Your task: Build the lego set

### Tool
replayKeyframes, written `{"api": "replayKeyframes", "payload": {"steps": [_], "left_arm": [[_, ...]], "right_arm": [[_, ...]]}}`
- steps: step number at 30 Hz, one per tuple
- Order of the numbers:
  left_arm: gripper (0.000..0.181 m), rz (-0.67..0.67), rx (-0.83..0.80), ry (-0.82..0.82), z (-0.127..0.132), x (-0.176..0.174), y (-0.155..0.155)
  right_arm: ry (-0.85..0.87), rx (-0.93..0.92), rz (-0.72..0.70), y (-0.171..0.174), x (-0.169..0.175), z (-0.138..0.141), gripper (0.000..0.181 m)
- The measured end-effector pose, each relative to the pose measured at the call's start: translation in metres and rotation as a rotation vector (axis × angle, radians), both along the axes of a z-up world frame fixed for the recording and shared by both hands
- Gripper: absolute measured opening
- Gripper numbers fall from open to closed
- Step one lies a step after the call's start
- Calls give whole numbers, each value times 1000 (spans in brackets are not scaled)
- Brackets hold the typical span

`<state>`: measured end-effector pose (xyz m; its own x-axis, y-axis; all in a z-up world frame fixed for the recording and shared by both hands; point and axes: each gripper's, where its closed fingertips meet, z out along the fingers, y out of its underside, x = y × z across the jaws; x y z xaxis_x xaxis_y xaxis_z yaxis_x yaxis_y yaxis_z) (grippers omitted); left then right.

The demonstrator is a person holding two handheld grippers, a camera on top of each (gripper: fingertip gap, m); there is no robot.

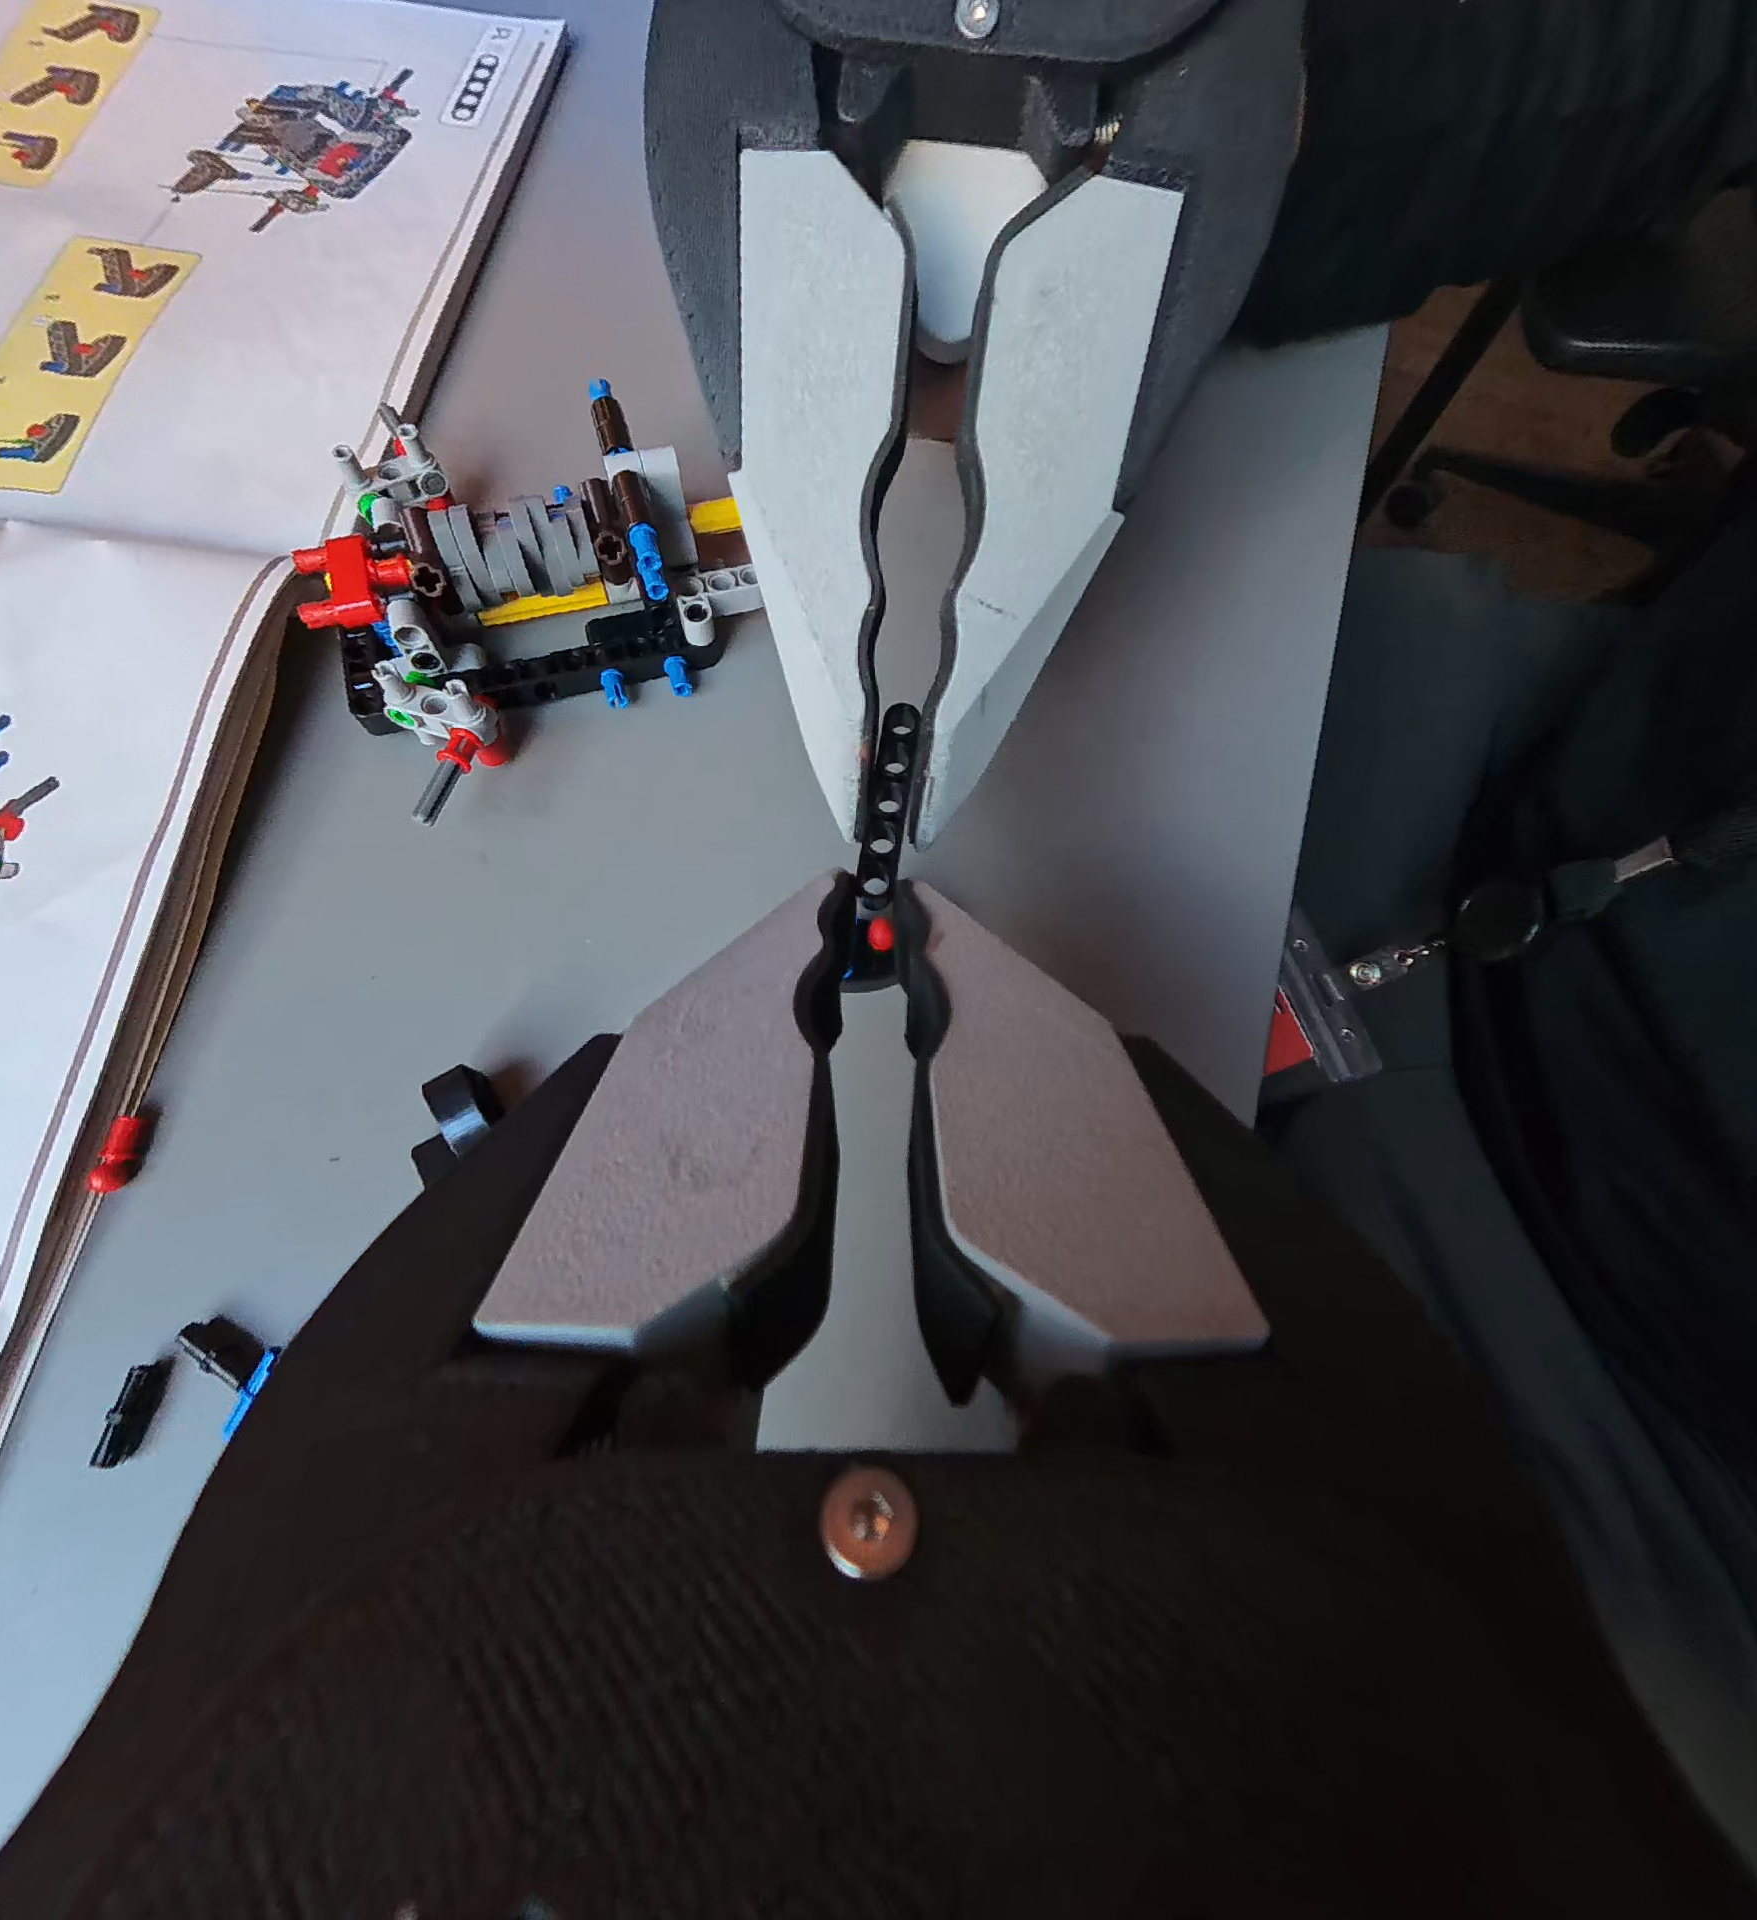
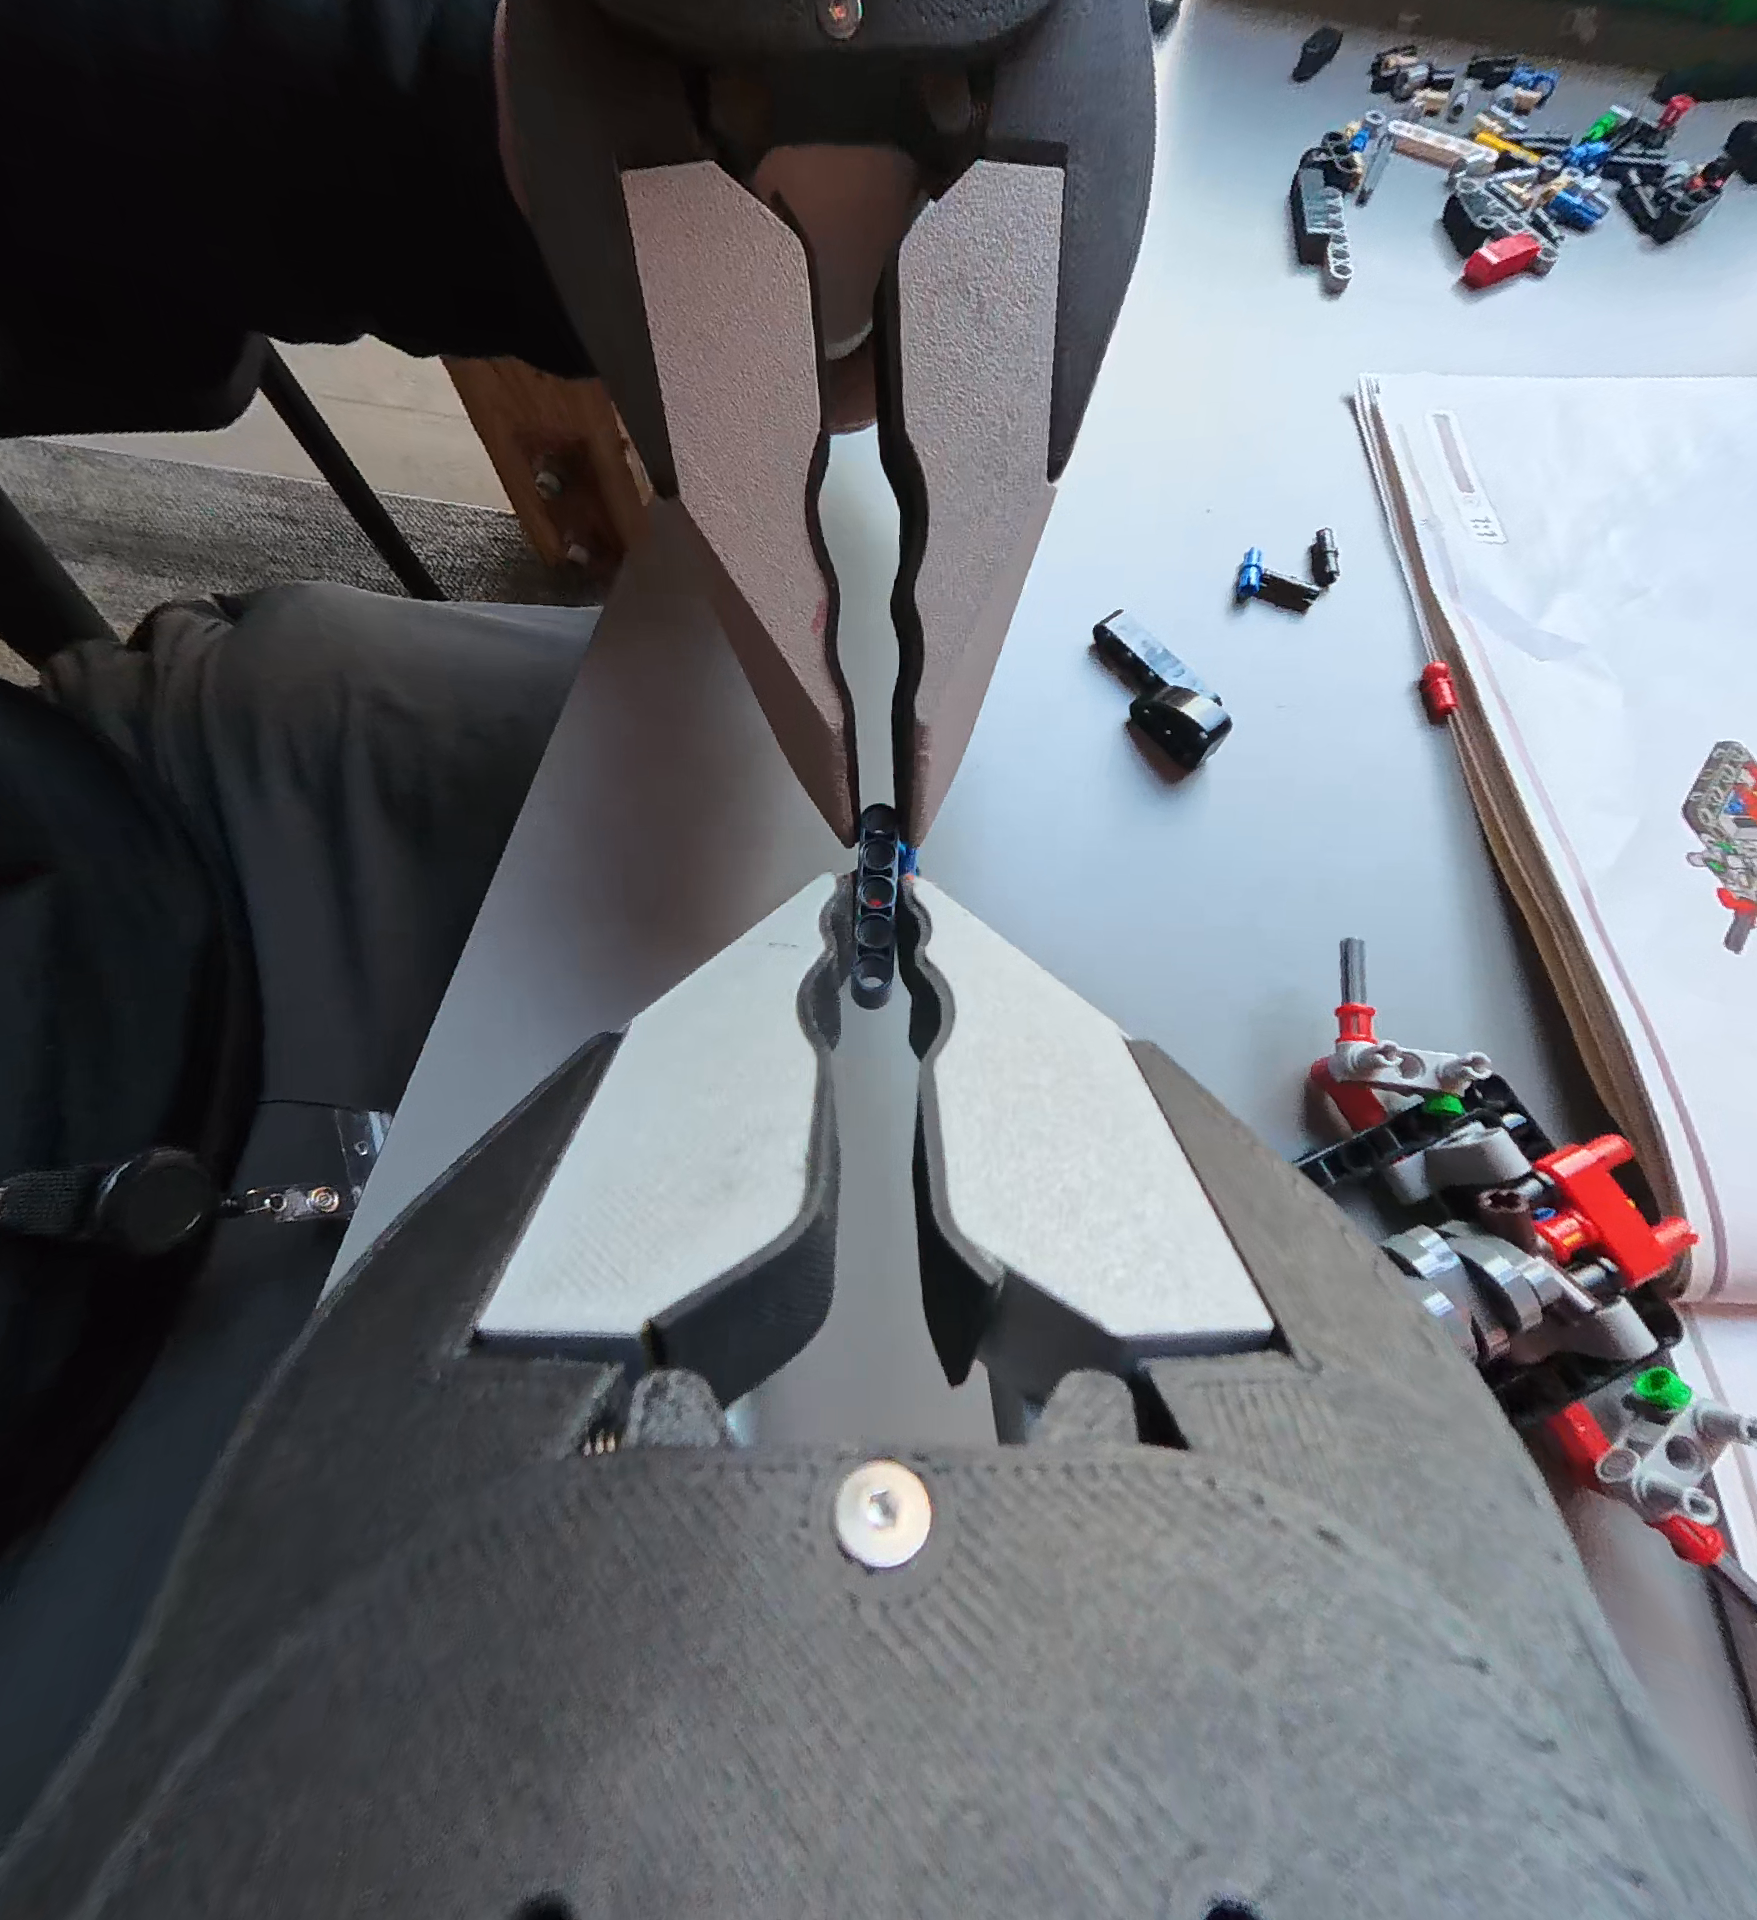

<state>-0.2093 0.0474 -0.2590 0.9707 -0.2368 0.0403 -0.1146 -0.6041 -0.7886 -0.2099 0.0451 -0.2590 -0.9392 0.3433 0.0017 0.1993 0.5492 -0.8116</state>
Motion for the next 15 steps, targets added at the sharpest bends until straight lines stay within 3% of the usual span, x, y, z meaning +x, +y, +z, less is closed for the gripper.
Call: {"api": "replayKeyframes", "payload": {"steps": [15], "left_arm": [[4,22,66,-30,9,-8,1]], "right_arm": [[-19,-124,-5,-2,-9,14,5]]}}
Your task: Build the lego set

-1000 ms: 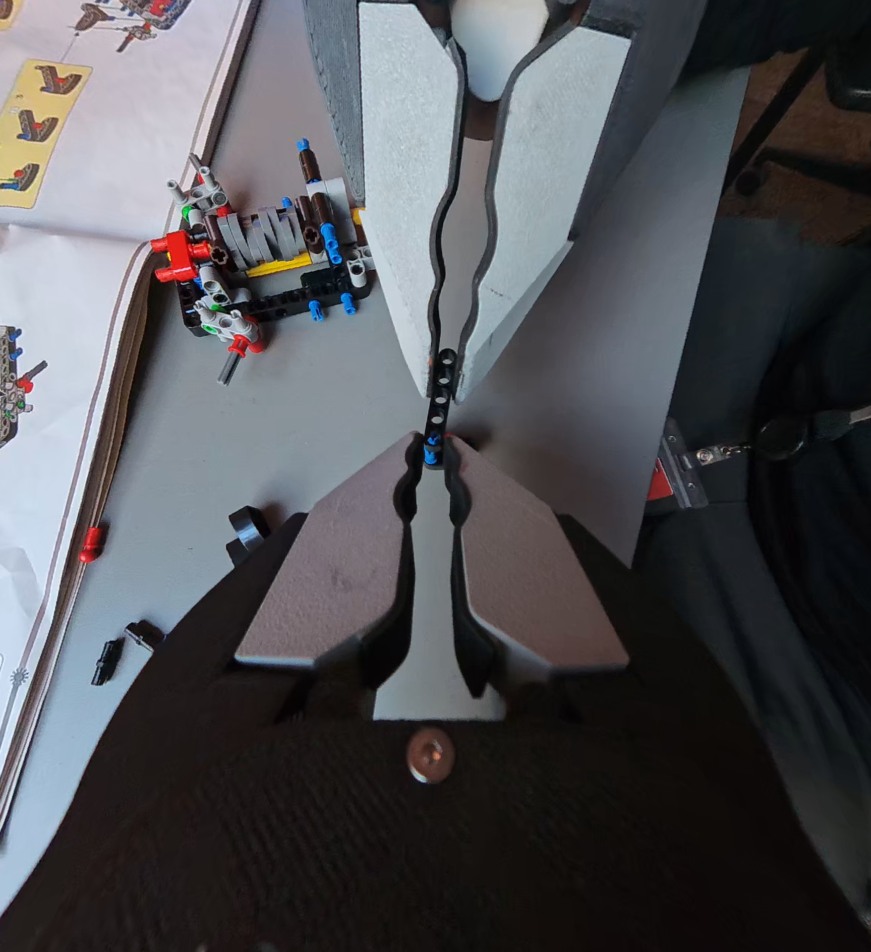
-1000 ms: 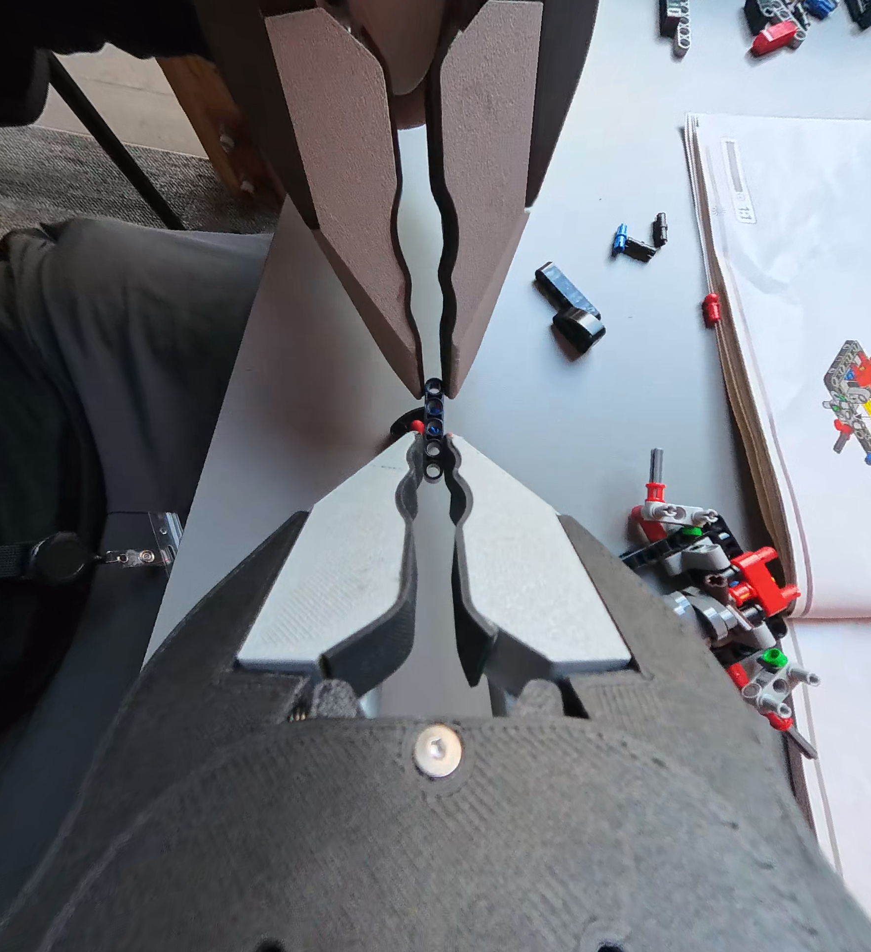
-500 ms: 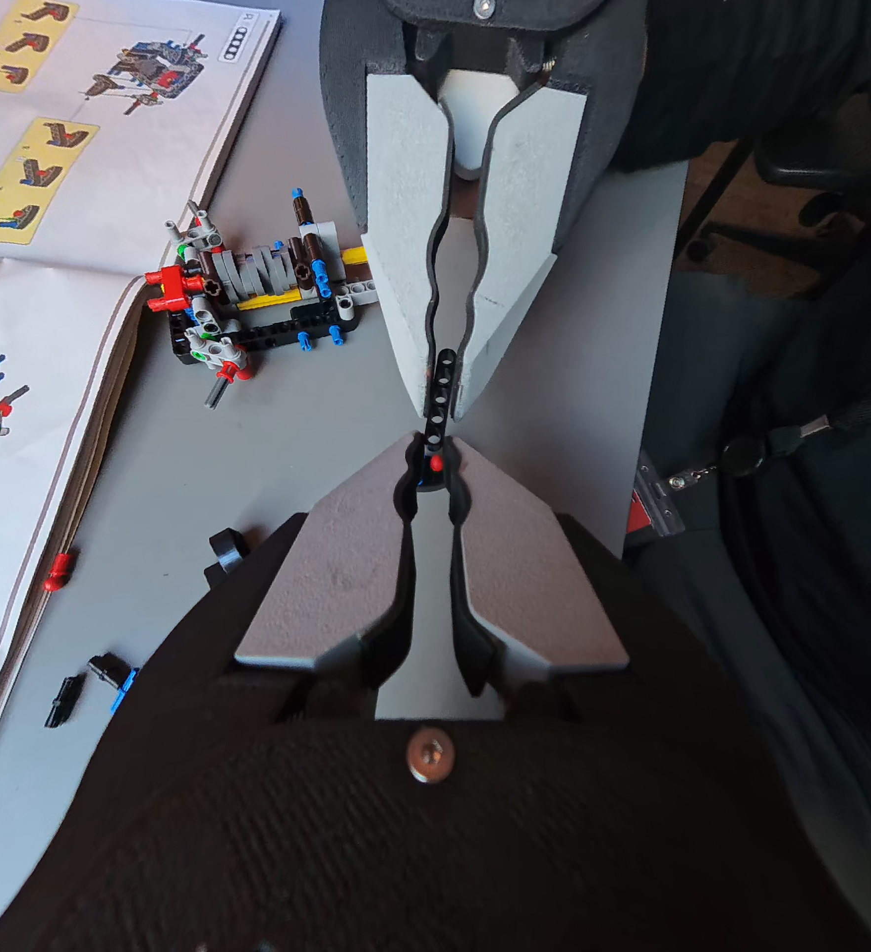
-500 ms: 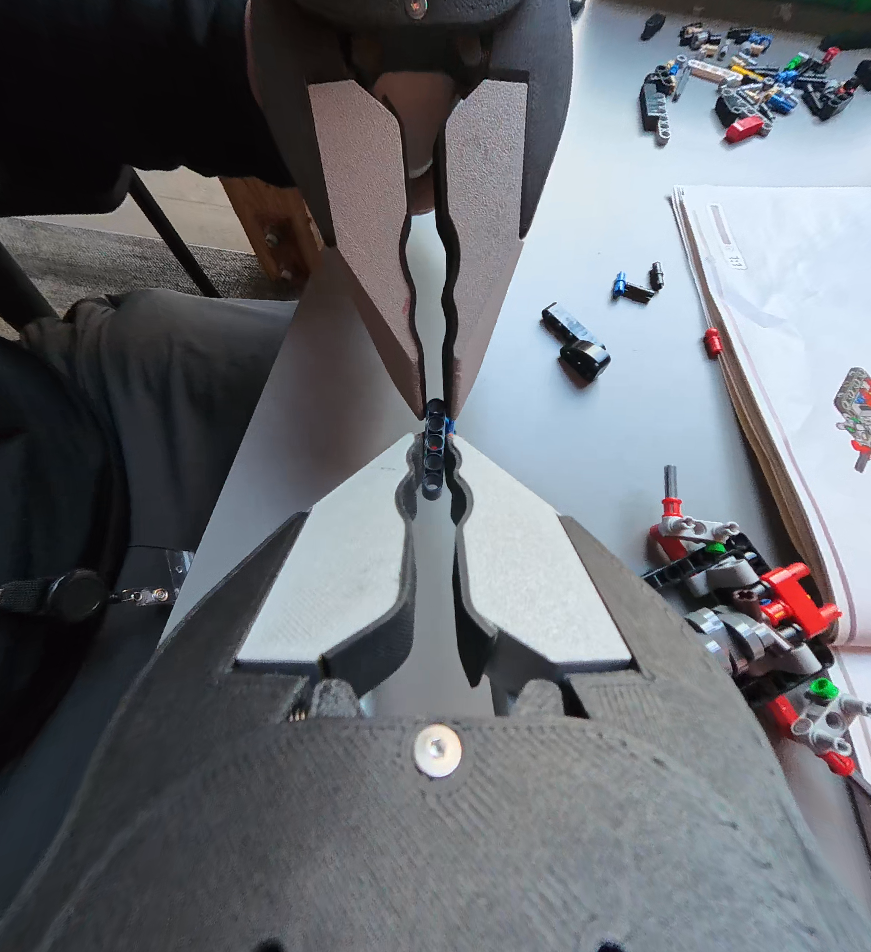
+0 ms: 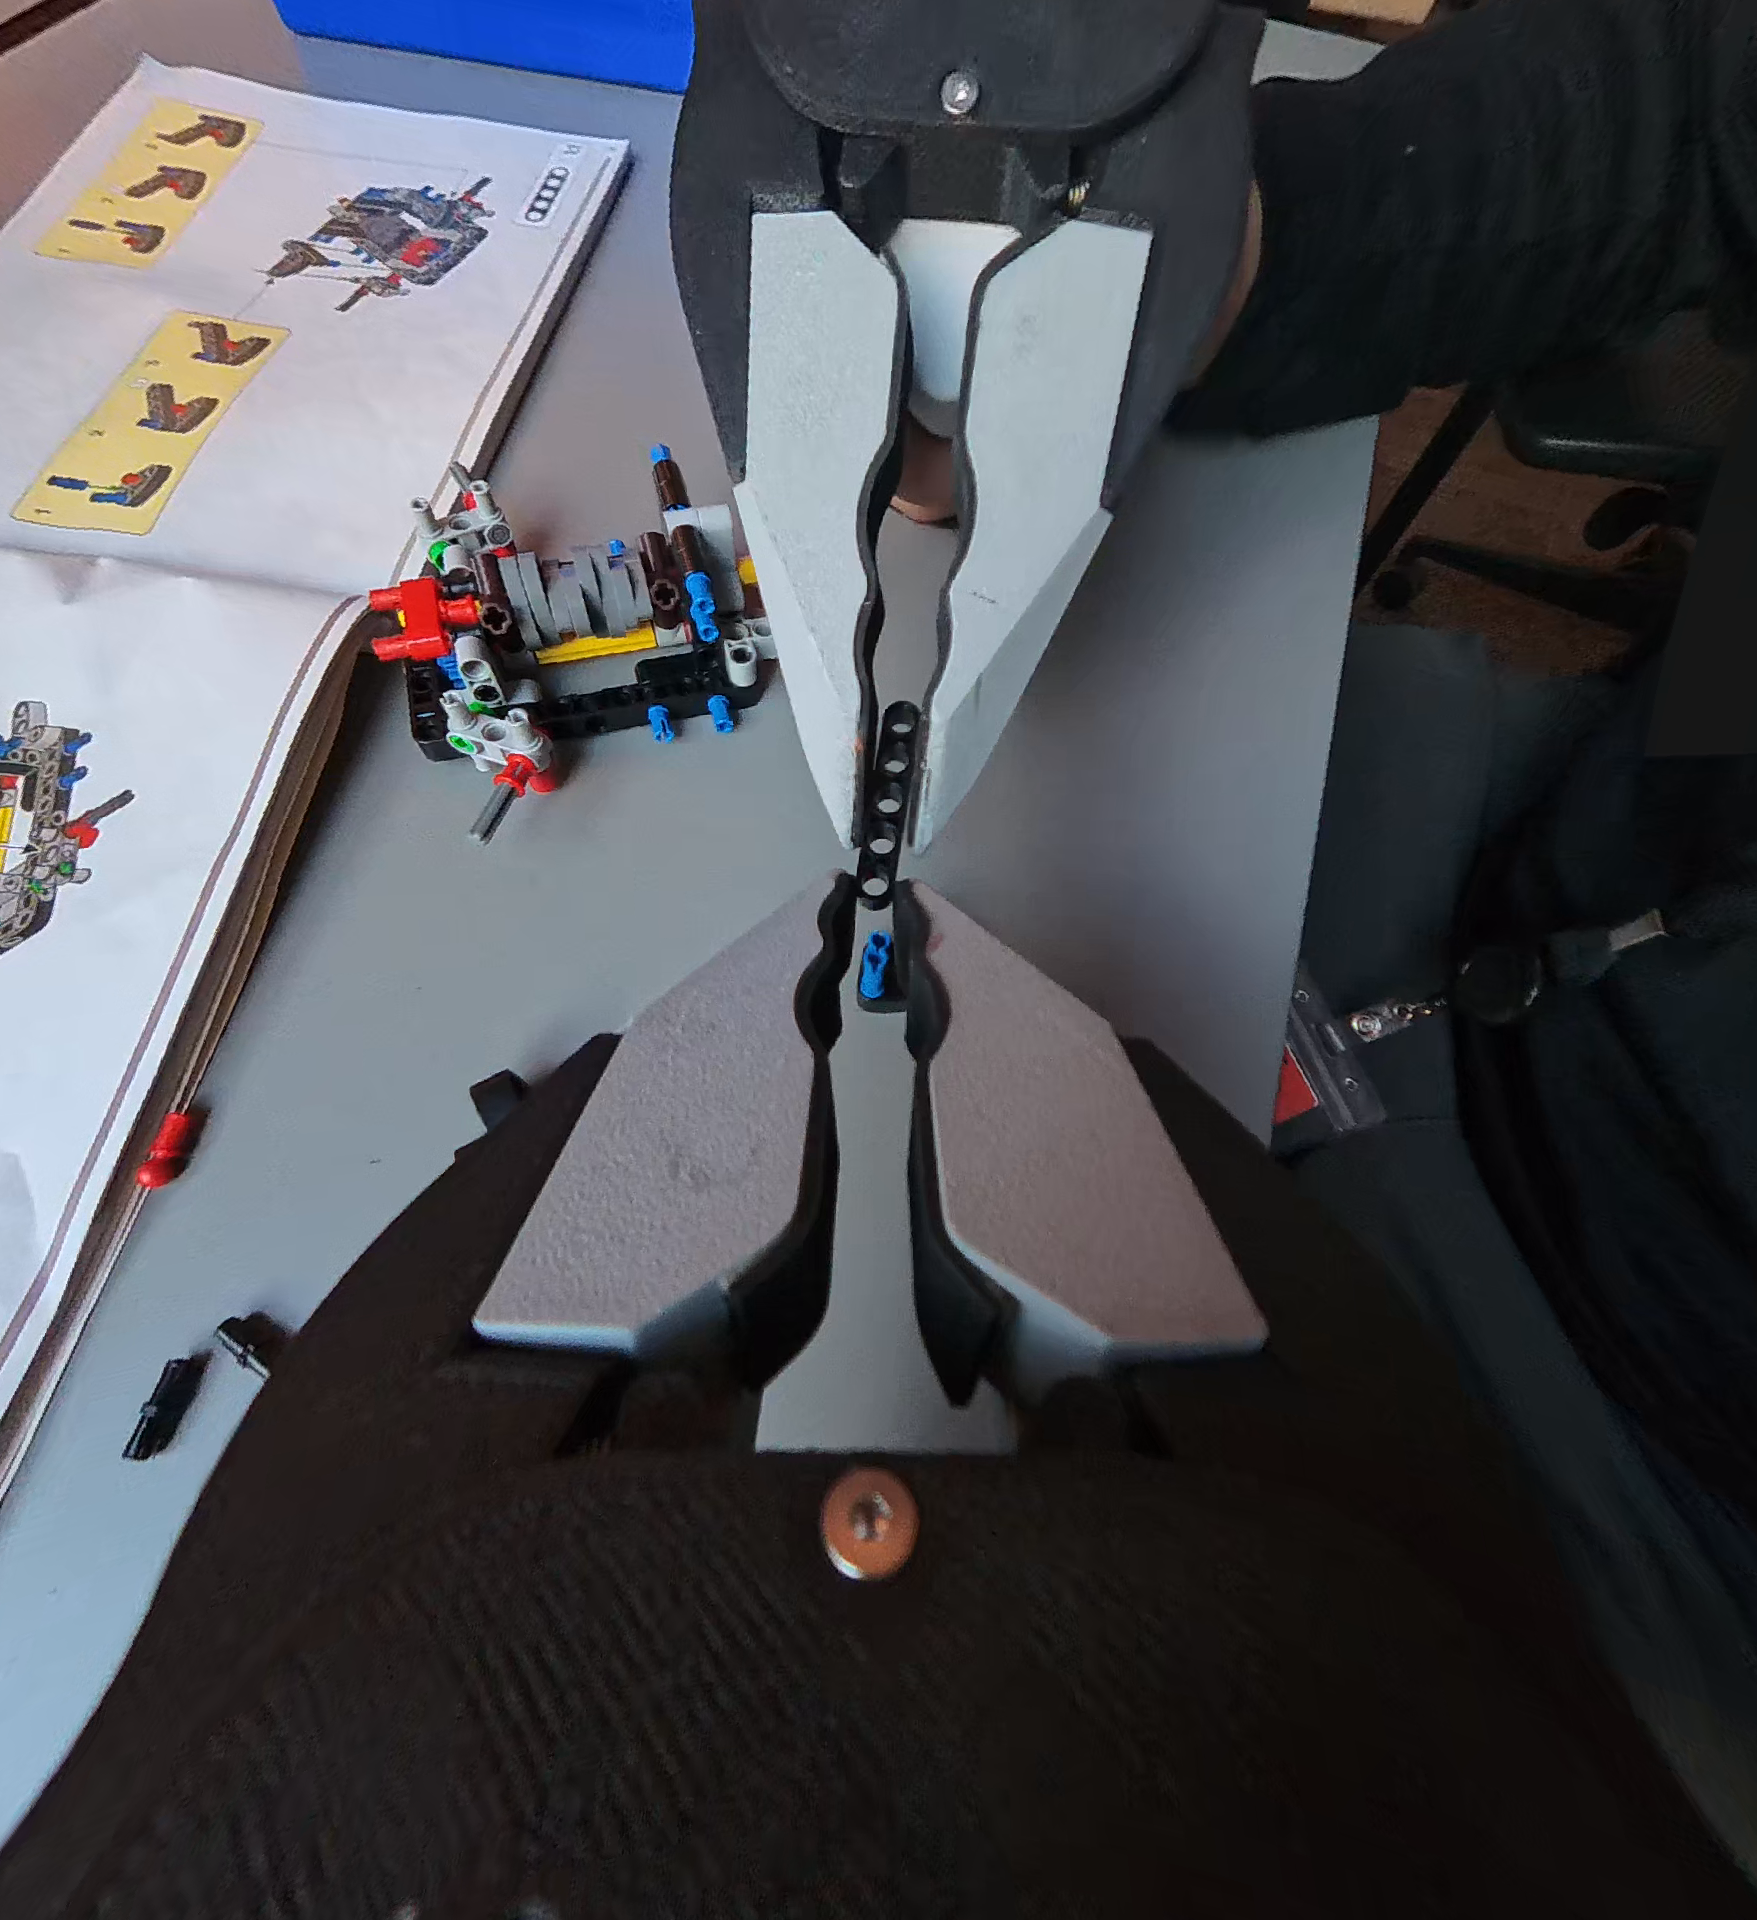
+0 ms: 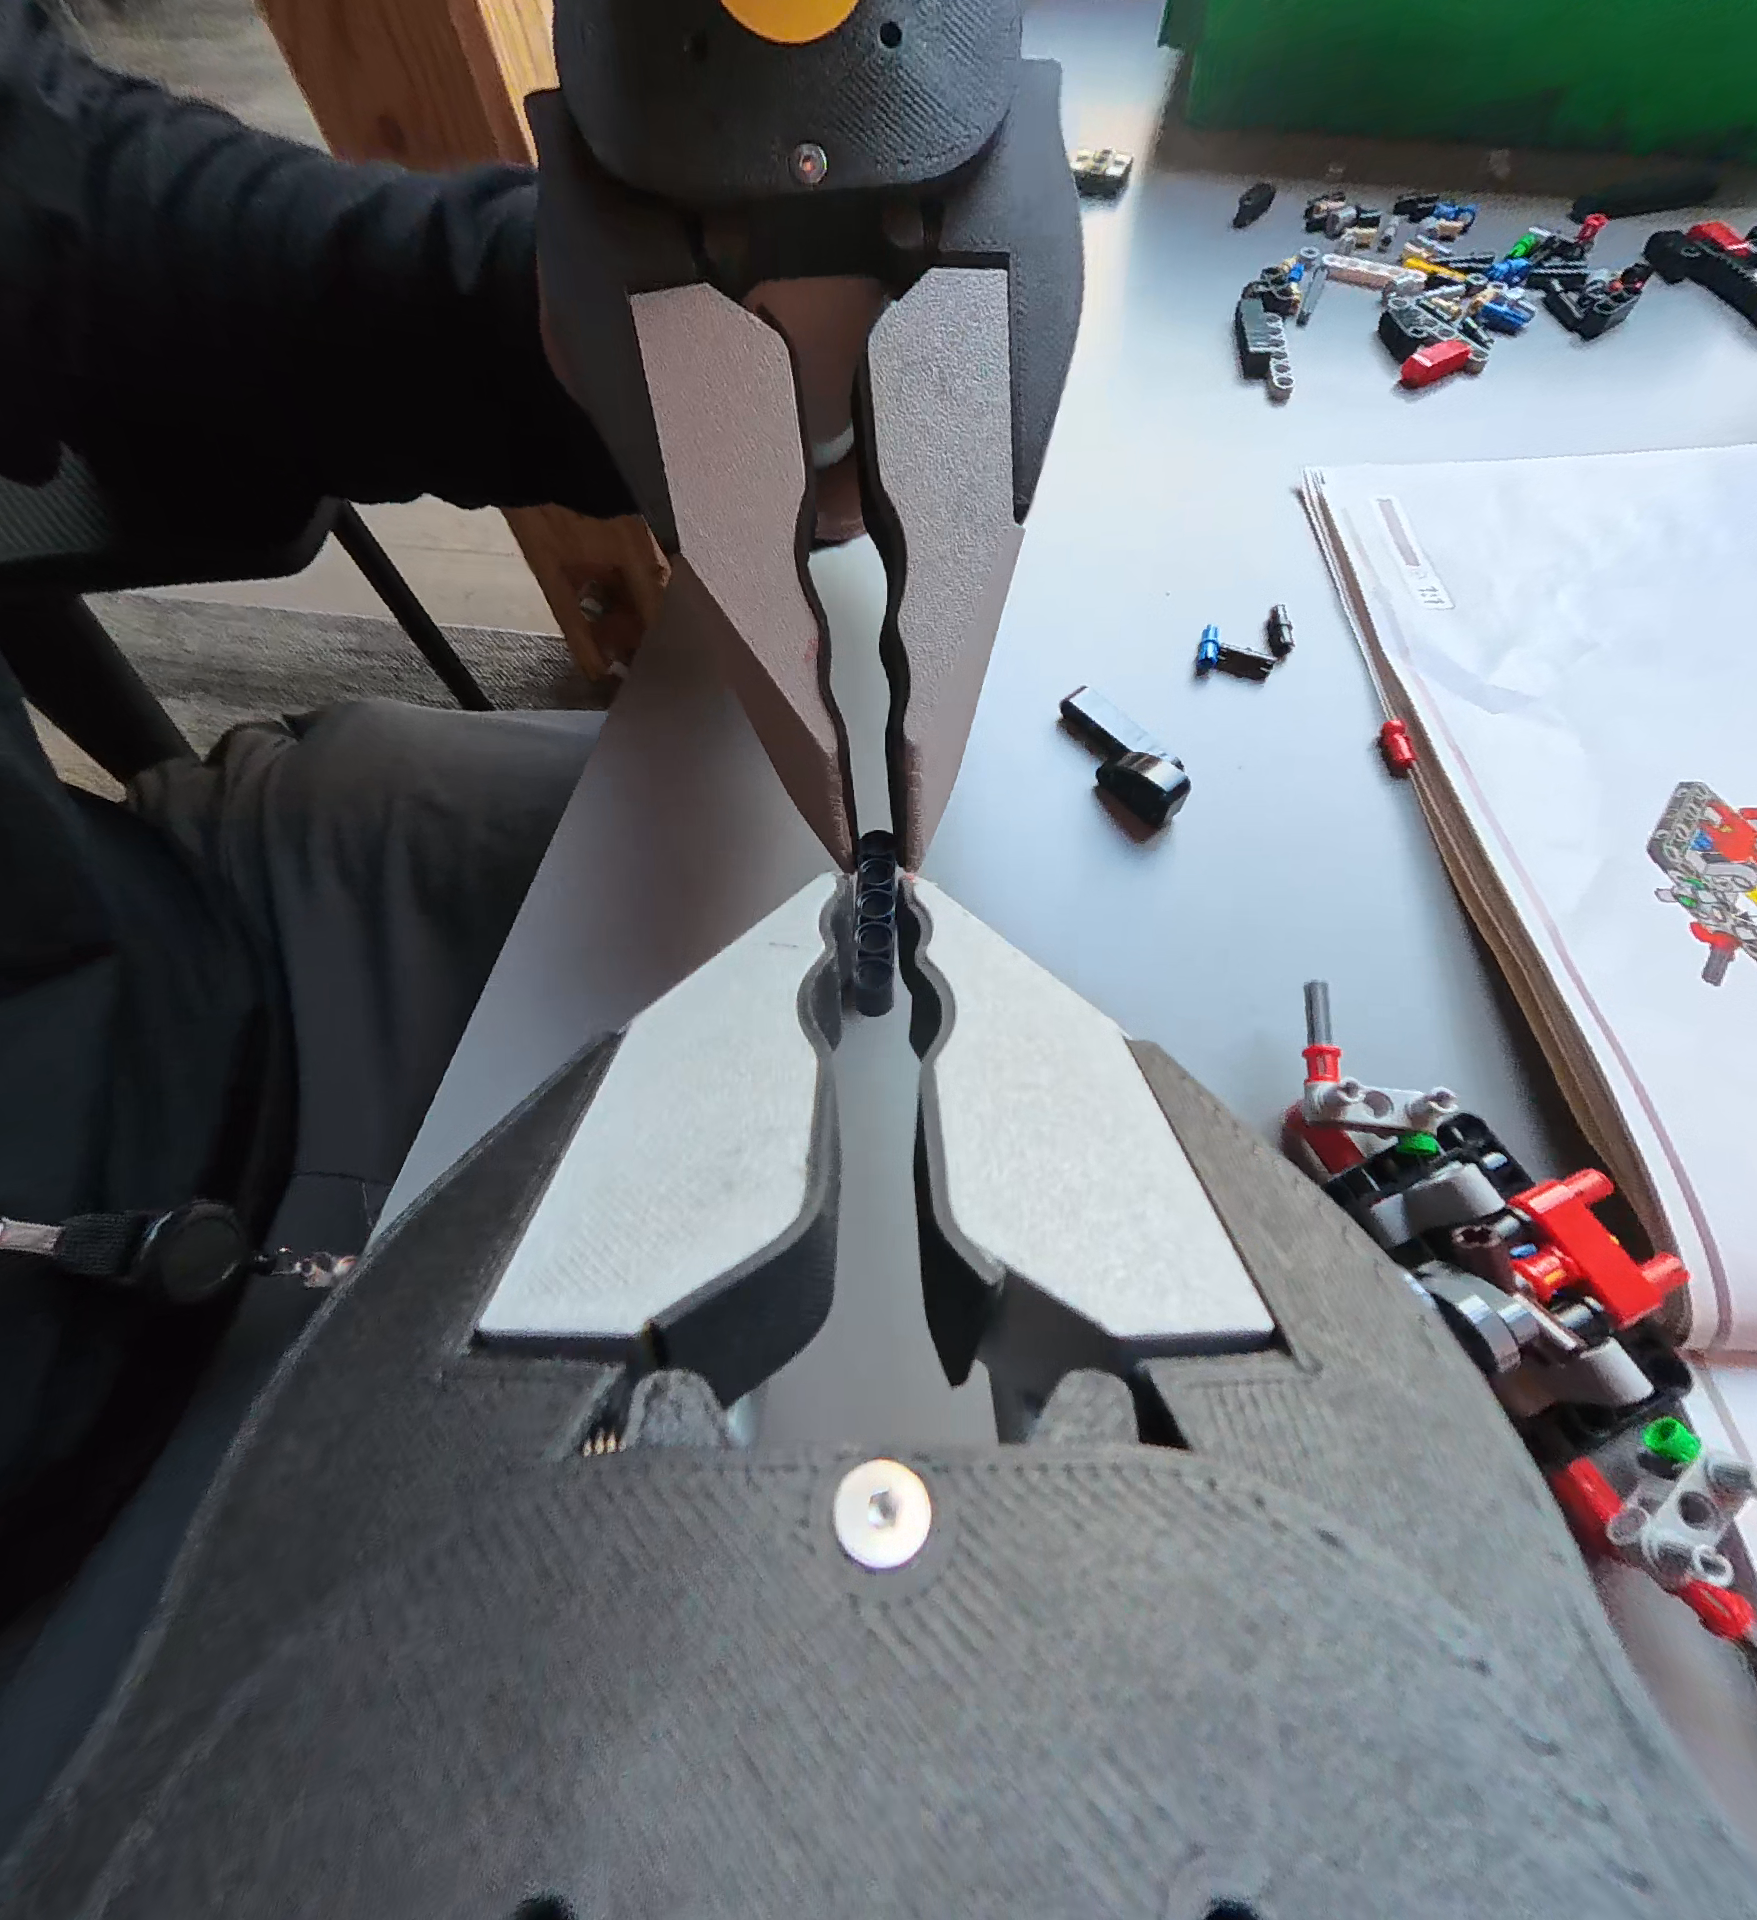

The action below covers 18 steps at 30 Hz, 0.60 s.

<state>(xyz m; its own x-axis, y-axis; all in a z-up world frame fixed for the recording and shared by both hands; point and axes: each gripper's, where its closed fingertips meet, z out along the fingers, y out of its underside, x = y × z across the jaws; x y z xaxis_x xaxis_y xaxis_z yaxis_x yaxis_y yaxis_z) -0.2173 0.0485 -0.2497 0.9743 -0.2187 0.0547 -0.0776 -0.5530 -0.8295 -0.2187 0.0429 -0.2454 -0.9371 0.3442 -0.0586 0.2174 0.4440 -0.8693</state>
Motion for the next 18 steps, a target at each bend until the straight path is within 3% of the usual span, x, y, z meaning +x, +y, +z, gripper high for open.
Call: {"api": "replayKeyframes", "payload": {"steps": [14,18], "left_arm": [[4,-21,-28,-17,-9,4,-5],[12,-12,-33,8,-9,1,-7]], "right_arm": [[26,85,22,-2,4,-9,5],[35,79,14,-1,0,-11,5]]}}
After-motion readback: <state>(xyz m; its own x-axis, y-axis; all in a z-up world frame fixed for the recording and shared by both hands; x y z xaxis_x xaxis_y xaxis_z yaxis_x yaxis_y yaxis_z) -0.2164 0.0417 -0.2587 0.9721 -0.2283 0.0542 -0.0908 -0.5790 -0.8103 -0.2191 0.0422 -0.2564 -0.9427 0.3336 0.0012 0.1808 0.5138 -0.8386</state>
